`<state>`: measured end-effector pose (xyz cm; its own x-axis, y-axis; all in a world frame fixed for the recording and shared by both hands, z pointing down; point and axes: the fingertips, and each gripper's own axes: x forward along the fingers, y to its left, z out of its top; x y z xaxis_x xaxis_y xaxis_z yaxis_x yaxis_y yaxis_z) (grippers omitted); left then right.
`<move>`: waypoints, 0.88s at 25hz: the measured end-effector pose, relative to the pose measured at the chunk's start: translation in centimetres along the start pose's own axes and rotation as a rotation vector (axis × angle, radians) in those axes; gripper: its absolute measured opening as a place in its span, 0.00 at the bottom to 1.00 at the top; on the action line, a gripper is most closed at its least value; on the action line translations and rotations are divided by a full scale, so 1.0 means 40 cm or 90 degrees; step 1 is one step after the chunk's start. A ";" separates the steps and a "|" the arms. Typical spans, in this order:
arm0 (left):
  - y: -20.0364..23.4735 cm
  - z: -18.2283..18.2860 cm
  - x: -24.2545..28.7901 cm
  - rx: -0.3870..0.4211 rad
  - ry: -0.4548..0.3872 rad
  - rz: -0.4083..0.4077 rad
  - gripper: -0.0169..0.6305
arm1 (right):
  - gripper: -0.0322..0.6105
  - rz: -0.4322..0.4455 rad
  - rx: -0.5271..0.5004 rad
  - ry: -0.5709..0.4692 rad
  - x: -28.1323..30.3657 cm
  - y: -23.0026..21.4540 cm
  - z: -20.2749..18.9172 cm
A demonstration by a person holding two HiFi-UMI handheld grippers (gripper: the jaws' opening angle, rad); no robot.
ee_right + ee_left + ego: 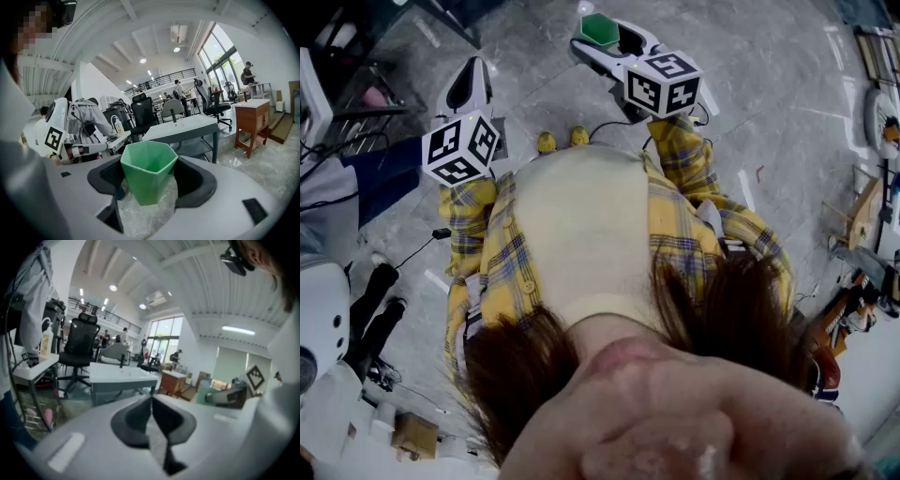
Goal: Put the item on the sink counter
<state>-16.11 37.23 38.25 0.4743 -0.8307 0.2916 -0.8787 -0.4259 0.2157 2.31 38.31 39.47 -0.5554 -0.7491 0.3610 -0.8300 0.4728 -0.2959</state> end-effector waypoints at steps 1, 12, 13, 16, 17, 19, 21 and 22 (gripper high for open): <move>0.001 0.000 -0.001 0.000 -0.001 0.000 0.04 | 0.56 0.000 -0.001 0.000 0.001 0.001 0.000; -0.003 -0.007 -0.010 -0.004 -0.006 0.006 0.04 | 0.56 -0.001 0.029 -0.008 -0.007 -0.004 -0.001; -0.008 -0.006 -0.008 -0.003 -0.007 0.006 0.04 | 0.56 -0.002 0.023 -0.008 -0.009 -0.008 0.000; -0.019 -0.005 0.001 0.001 -0.007 0.007 0.04 | 0.56 -0.007 -0.008 -0.004 -0.009 -0.018 0.000; -0.024 -0.005 0.003 0.002 -0.007 0.007 0.04 | 0.56 -0.006 -0.015 0.000 -0.009 -0.020 -0.003; -0.035 -0.004 0.009 0.005 -0.007 0.007 0.04 | 0.56 0.004 -0.019 0.009 -0.010 -0.023 -0.006; -0.047 0.002 0.016 0.008 -0.009 0.009 0.04 | 0.56 0.017 -0.021 0.012 -0.013 -0.029 -0.002; -0.053 0.004 0.021 0.010 -0.009 0.010 0.04 | 0.56 0.019 -0.025 0.015 -0.015 -0.034 0.000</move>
<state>-13.85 37.39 37.87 0.4590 -0.8428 0.2812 -0.8872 -0.4176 0.1964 3.78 38.11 39.65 -0.5805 -0.7239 0.3728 -0.8143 0.5127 -0.2722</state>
